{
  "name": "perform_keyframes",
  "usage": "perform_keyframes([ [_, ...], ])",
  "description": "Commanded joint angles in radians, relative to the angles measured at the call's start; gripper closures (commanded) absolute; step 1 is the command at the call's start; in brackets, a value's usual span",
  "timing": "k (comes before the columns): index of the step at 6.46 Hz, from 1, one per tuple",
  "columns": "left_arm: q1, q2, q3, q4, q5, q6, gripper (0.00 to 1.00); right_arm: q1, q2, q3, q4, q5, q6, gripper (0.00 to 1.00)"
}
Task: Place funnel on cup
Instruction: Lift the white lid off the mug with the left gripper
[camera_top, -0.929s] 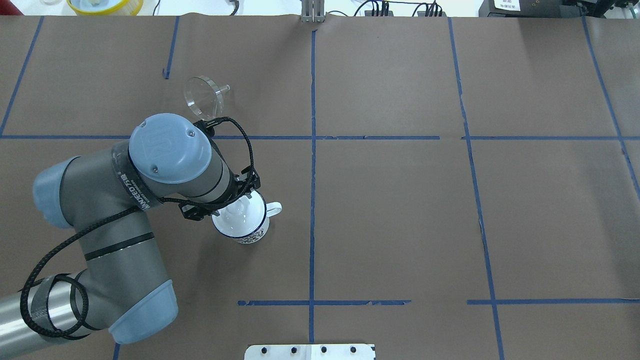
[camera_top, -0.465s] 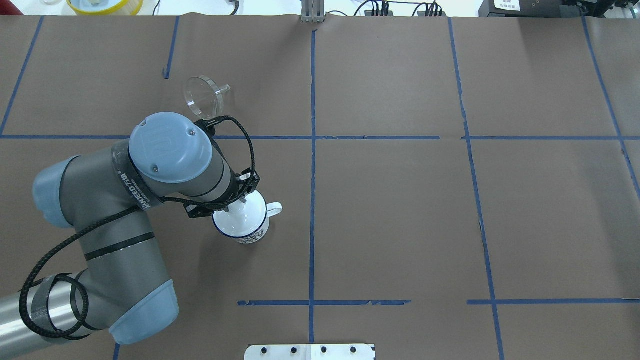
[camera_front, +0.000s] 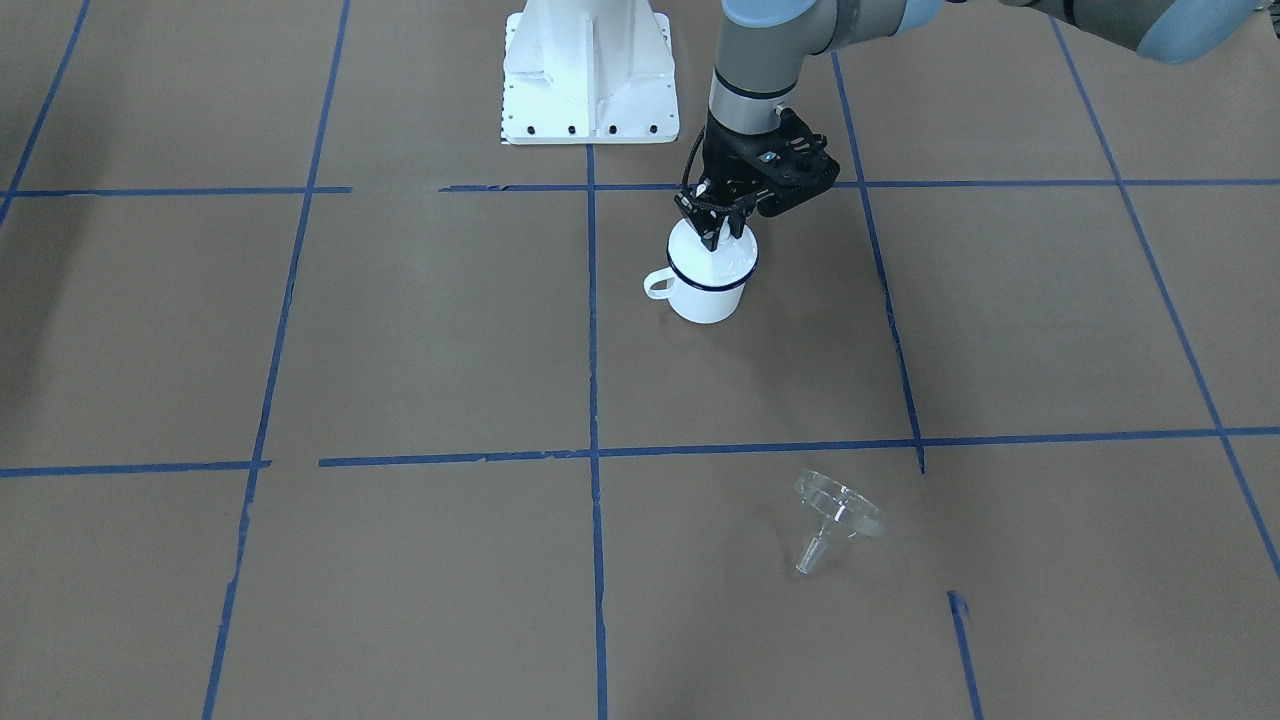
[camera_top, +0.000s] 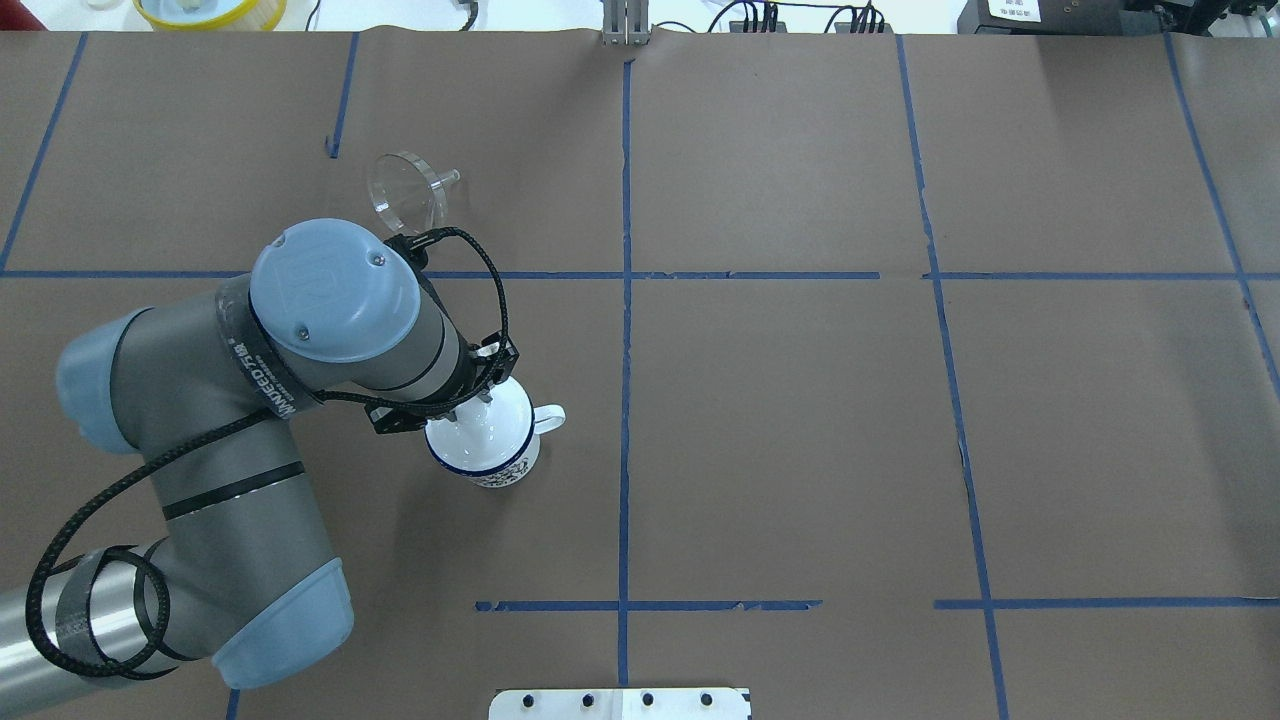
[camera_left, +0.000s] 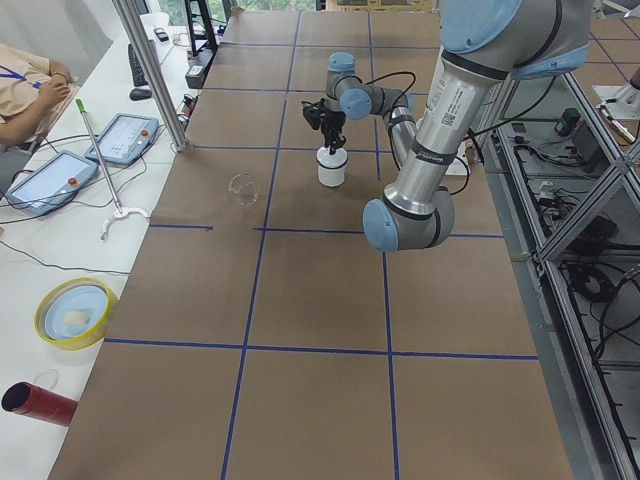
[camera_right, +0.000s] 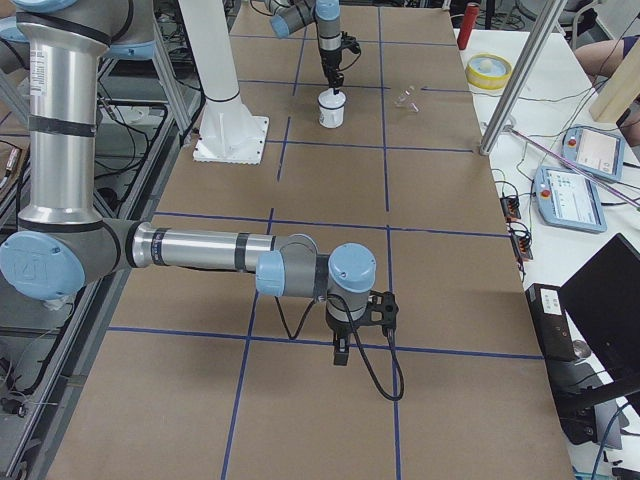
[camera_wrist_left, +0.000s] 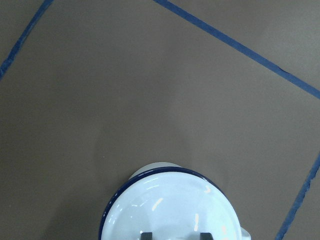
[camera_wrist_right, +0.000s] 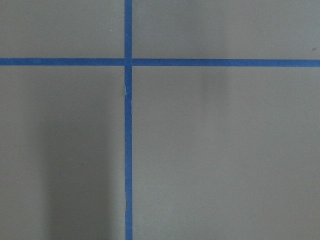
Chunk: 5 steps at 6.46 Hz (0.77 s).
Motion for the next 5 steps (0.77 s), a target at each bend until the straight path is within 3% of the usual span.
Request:
perform_keyframes([
  [1,-0.03,-0.016,-0.073,0.078,0.0,0.001,1.0,0.0,0.0,0.0,0.0,0.0,0.0,0.0],
  [3,-0.114,-0.01,-0.148,0.137,0.0,0.018,1.0,0.0,0.0,0.0,0.0,0.0,0.0,0.0],
  [4,-0.174,-0.001,-0.168,0.137,-0.002,0.112,1.0,0.0,0.0,0.0,0.0,0.0,0.0,0.0],
  [5,-0.182,0.074,-0.171,0.13,-0.008,0.194,1.0,0.0,0.0,0.0,0.0,0.0,0.0,0.0],
])
